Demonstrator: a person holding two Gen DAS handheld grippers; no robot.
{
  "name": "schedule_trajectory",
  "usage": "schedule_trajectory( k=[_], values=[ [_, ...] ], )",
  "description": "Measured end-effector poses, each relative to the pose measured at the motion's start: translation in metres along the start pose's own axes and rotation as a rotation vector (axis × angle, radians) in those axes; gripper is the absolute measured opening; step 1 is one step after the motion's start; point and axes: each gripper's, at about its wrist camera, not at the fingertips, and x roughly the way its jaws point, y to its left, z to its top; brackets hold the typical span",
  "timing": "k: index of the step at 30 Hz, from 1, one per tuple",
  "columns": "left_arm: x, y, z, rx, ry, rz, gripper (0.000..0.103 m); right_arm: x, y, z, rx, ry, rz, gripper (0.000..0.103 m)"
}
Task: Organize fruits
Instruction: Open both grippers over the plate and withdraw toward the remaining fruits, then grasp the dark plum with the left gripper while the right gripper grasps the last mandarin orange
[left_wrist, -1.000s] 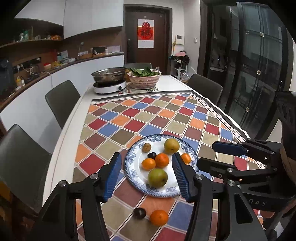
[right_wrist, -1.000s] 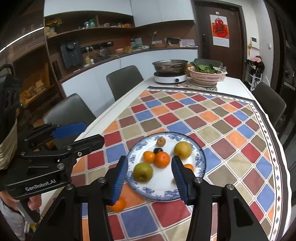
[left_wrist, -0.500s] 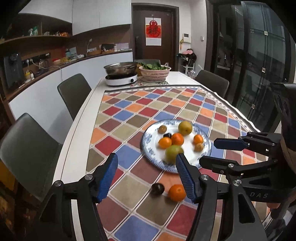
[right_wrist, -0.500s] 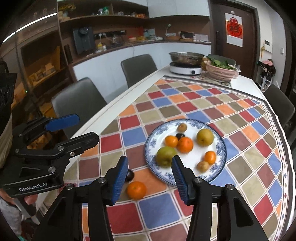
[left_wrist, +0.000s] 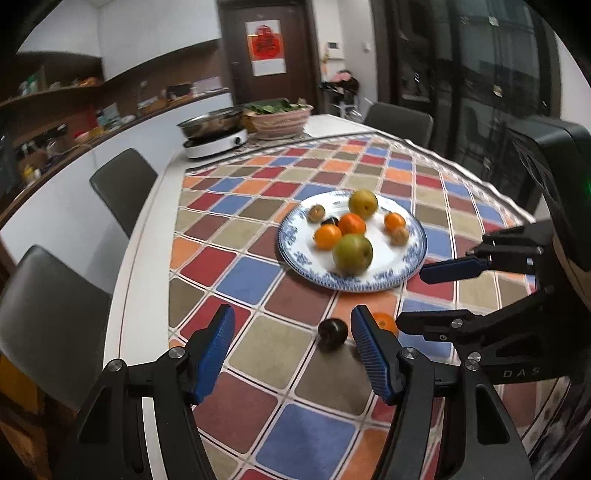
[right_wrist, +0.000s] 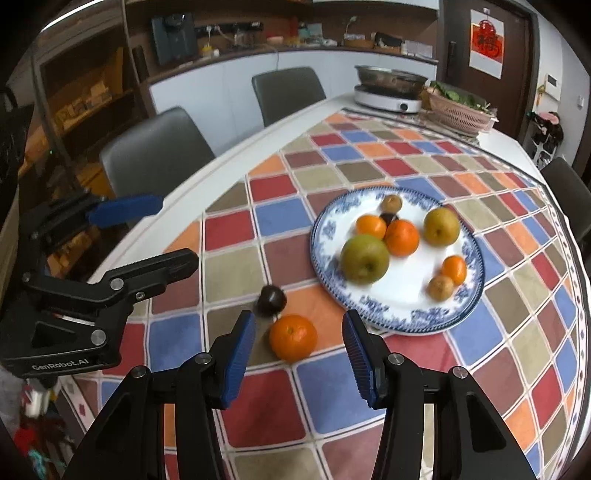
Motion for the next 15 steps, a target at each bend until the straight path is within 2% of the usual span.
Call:
schedule_trajectory(
  k=[5, 11, 15],
  values=[
    [0.015, -0.001, -0.006, 0.079, 0.029, -0.067, 0.064, 0.016, 0.005, -0.008, -0.025, 0.055, -0.016, 0.050],
    [0.042, -0.008, -0.016, 0.190, 0.104, -0.162, 0.064, 0.030, 0.011, -0.013, -0.078, 0.101, -0.022, 0.050],
    [0.057, -0.010, -0.021, 0.232, 0.140, -0.188, 0.064, 0.039, 0.012, -0.016, -0.119, 0.124, -0.042, 0.050]
  ],
)
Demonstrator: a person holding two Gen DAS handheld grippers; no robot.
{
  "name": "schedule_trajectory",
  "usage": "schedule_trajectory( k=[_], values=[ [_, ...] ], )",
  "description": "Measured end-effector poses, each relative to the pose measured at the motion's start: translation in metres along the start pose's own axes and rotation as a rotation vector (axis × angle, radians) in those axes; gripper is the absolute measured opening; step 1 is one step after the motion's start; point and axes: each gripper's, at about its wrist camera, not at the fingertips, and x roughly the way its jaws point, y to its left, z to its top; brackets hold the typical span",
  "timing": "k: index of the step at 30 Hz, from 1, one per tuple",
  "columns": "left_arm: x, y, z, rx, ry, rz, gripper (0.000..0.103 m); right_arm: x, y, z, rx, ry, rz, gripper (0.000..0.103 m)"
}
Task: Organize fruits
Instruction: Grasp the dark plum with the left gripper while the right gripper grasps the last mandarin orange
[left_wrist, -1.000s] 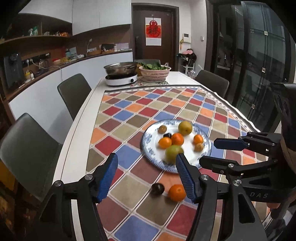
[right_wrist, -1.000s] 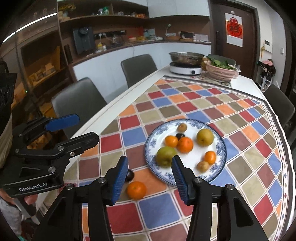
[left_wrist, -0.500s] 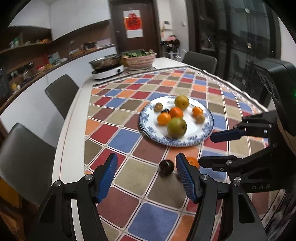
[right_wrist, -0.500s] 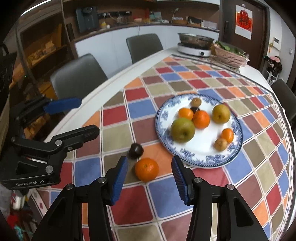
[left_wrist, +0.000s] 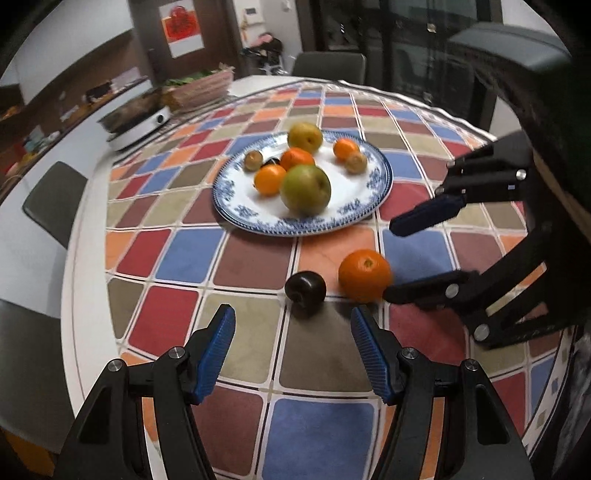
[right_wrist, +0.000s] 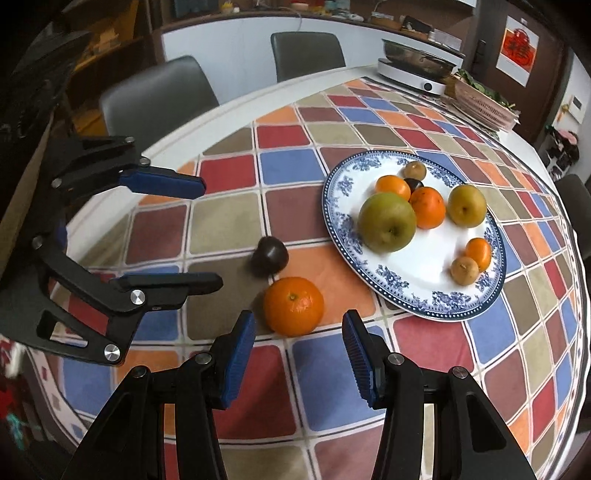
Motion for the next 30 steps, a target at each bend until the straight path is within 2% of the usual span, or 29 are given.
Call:
schedule_trajectory(
  k=[12, 23, 26, 30],
  values=[
    [0.027, 0.006, 0.004, 0.054, 0.000, -0.067, 0.064, 0.019, 0.002, -0.004, -0.053, 0.027, 0.036, 0.050],
    [0.047, 0.012, 0.006, 0.051, 0.017, -0.108, 0.051, 0.033, -0.003, -0.001, -0.045, 0.026, 0.055, 0.049],
    [0.048, 0.010, 0.007, 0.056, 0.015, -0.119, 0.049, 0.033, -0.004, -0.001, -0.042, 0.022, 0.075, 0.042],
    [0.050, 0.007, 0.008, 0.054, 0.015, -0.124, 0.046, 0.031, -0.004, -0.004, -0.048, 0.009, 0.068, 0.041]
  ],
)
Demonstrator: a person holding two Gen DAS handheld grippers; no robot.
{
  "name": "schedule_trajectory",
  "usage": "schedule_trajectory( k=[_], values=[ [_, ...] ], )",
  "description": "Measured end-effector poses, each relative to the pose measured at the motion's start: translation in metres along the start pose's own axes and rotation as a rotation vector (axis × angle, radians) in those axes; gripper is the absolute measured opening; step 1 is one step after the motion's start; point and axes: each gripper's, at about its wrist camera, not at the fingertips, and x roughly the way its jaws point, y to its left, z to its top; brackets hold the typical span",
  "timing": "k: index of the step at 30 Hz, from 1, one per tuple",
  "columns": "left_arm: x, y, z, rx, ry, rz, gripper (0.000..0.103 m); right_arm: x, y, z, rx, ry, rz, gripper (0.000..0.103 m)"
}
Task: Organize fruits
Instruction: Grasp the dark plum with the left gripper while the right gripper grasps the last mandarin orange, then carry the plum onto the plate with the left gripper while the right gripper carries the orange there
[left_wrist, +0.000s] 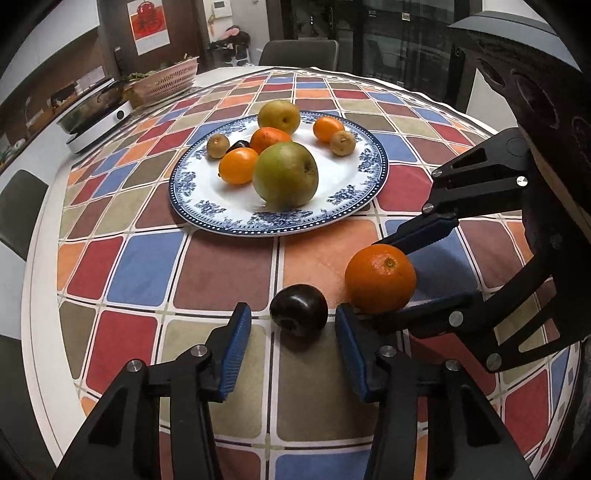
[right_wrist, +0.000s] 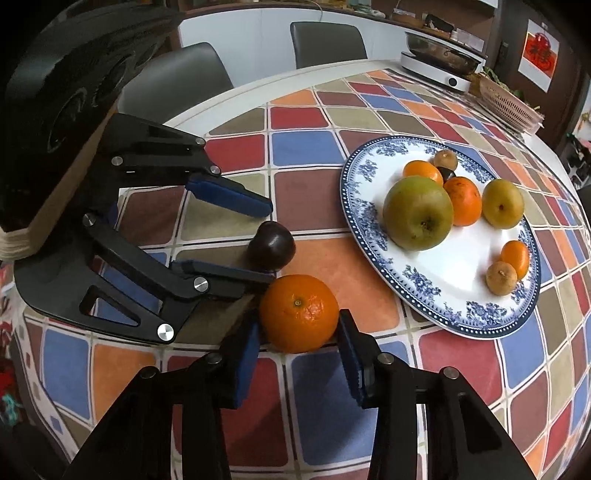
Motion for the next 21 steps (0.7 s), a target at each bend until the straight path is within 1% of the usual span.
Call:
schedule_trajectory(
  k=[3, 5, 7, 11, 15, 17, 21],
  values=[
    [0.001, -0.002, 0.001, -0.007, 0.000, -0.002, 0.042, -0.002, -0.005, -0.003, 0.024, -0.007, -0.017, 0.041],
    [0.001, -0.003, 0.002, -0.017, 0.002, -0.004, 0.034, -0.004, -0.010, -0.005, 0.047, -0.013, -0.025, 0.041],
    [0.001, -0.004, 0.004, -0.031, 0.003, 0.013, 0.031, -0.006, -0.013, -0.006, 0.061, -0.019, -0.030, 0.041],
    [-0.002, -0.004, 0.005, -0.096, 0.007, 0.023, 0.030, -0.014, -0.019, -0.008, 0.089, -0.042, -0.045, 0.041],
    [-0.011, -0.009, 0.005, -0.172, -0.018, 0.033, 0.030, -0.020, -0.024, -0.009, 0.111, -0.060, -0.035, 0.041],
    [-0.015, -0.014, 0.005, -0.208, -0.020, 0.060, 0.030, -0.025, -0.026, -0.011, 0.120, -0.072, -0.033, 0.041],
    [-0.023, -0.021, 0.004, -0.264, -0.041, 0.081, 0.030, -0.034, -0.030, -0.014, 0.139, -0.091, -0.033, 0.041]
  ],
)
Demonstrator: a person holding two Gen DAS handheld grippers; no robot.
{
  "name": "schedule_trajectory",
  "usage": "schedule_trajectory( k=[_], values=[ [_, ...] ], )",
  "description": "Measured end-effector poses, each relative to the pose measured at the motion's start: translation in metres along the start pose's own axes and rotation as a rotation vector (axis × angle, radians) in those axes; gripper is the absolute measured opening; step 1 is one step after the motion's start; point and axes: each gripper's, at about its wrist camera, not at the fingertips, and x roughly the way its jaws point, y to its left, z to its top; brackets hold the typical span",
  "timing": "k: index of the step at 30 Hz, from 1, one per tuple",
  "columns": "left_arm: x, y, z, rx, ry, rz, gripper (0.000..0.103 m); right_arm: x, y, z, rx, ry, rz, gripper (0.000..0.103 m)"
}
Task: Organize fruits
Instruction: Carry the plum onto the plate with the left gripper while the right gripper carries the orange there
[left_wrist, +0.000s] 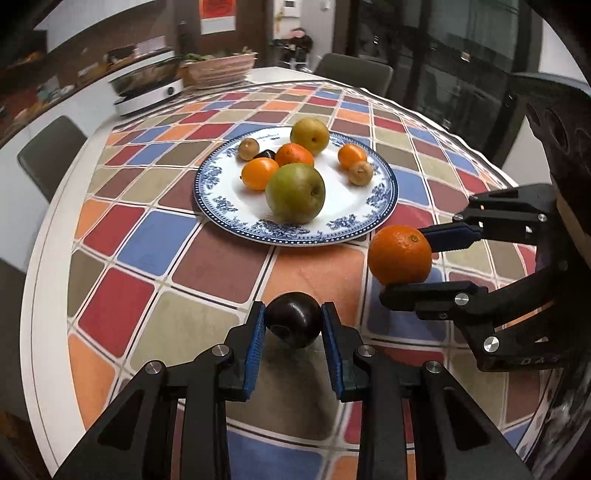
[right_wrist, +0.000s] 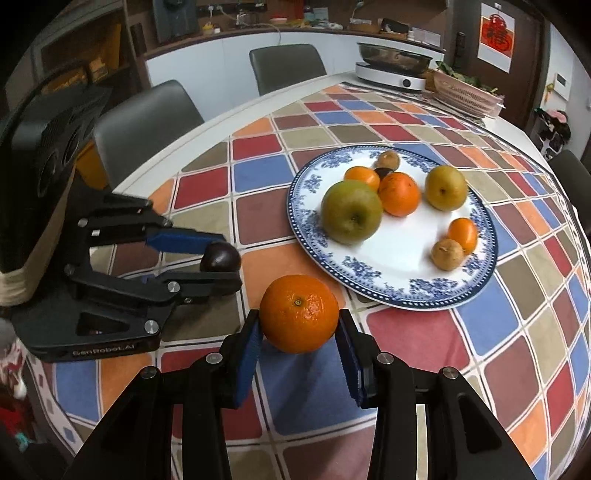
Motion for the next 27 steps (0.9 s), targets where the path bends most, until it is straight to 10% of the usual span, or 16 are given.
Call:
schedule_trajectory(
  k=[27],
  values=[
    [-0.050, -0.050, 0.025, -0.193, -0.136, 0.031, 0.030, -0.068, -0.030, -0.013, 0.083, -0.143, -0.005, 0.041]
  ],
)
